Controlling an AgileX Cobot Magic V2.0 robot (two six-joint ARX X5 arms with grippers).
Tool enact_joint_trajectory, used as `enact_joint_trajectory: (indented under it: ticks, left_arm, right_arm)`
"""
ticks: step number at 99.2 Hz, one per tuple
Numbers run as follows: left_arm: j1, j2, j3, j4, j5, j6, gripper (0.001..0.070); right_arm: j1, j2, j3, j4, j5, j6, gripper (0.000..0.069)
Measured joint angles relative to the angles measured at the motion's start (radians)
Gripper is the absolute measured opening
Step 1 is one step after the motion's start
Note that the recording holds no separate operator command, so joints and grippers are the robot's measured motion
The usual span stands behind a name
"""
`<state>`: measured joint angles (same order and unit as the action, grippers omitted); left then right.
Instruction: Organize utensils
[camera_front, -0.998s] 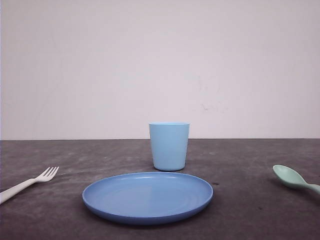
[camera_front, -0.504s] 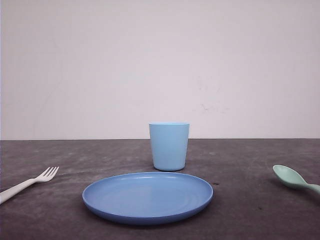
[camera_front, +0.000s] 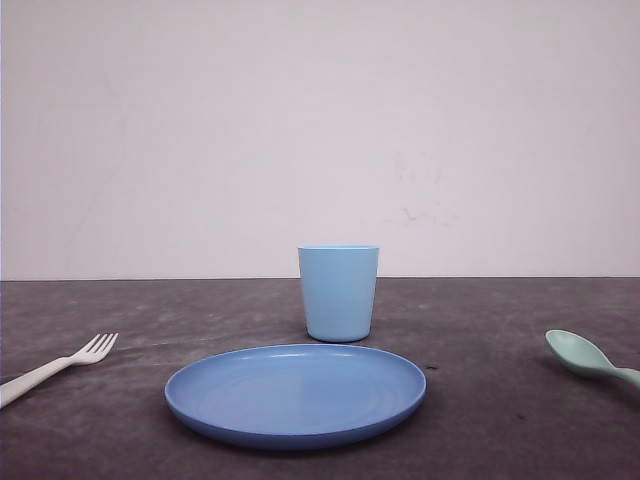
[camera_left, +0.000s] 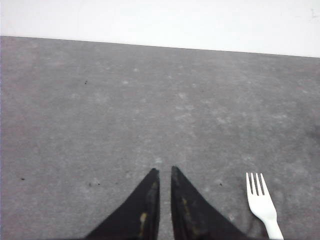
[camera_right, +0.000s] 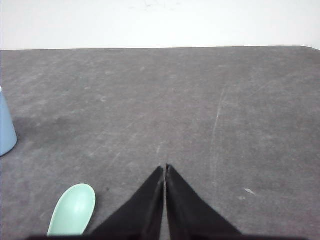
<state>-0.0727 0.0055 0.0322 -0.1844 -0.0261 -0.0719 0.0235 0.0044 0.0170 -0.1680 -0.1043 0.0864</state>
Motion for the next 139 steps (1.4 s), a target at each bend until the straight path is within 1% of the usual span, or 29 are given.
enact_joint_trajectory:
  ticks: [37, 55, 61, 67, 75, 81, 85, 91, 103, 110, 120, 127, 139]
  left_arm:
    - [0.0, 0.0, 0.0, 0.0, 0.0, 0.0, 0.0015]
    - [0.0, 0.0, 0.0, 0.0, 0.003, -0.005, 0.0015]
    - [0.0, 0.0, 0.0, 0.001, 0.004, -0.032, 0.0015]
    - [0.0, 0.0, 0.0, 0.012, 0.005, -0.071, 0.0015]
    - [0.0, 0.0, 0.0, 0.072, 0.006, -0.132, 0.0015]
    - [0.0, 0.0, 0.003, 0.115, 0.016, -0.179, 0.0015]
    - [0.0, 0.0, 0.014, 0.126, 0.029, -0.211, 0.0015]
    - [0.0, 0.0, 0.043, 0.137, 0.051, -0.245, 0.0015]
    - [0.0, 0.01, 0.154, 0.129, 0.057, -0.288, 0.0015]
    - [0.0, 0.032, 0.233, 0.095, 0.057, -0.296, 0.0015]
    - [0.0, 0.101, 0.352, -0.005, 0.062, -0.293, 0.0015]
    - [0.0, 0.166, 0.44, -0.09, 0.083, -0.268, 0.0015]
    - [0.0, 0.297, 0.598, -0.238, 0.094, -0.193, 0.0015]
  right_arm:
    - [0.0, 0.0, 0.0, 0.0, -0.001, 0.002, 0.0008]
    - [0.0, 0.0, 0.0, 0.0, -0.003, 0.035, 0.0008]
    - [0.0, 0.0, 0.0, 0.002, -0.019, 0.054, 0.0008]
    - [0.0, 0.0, 0.0, 0.015, -0.045, 0.079, 0.0008]
    - [0.0, 0.0, 0.005, 0.035, -0.084, 0.128, 0.0008]
    - [0.0, 0.0, 0.027, 0.027, -0.087, 0.171, 0.0008]
    - [0.0, 0.001, 0.057, 0.025, -0.092, 0.2, 0.0007]
    - [0.0, 0.003, 0.111, 0.022, -0.102, 0.231, 0.0007]
    - [0.0, 0.021, 0.249, -0.028, -0.104, 0.259, 0.0007]
    - [0.0, 0.057, 0.332, -0.095, -0.104, 0.259, 0.0007]
    - [0.0, 0.13, 0.446, -0.2, -0.105, 0.249, 0.0007]
    - [0.0, 0.188, 0.525, -0.275, -0.104, 0.225, 0.0007]
    - [0.0, 0.304, 0.641, -0.391, -0.104, 0.173, 0.0007]
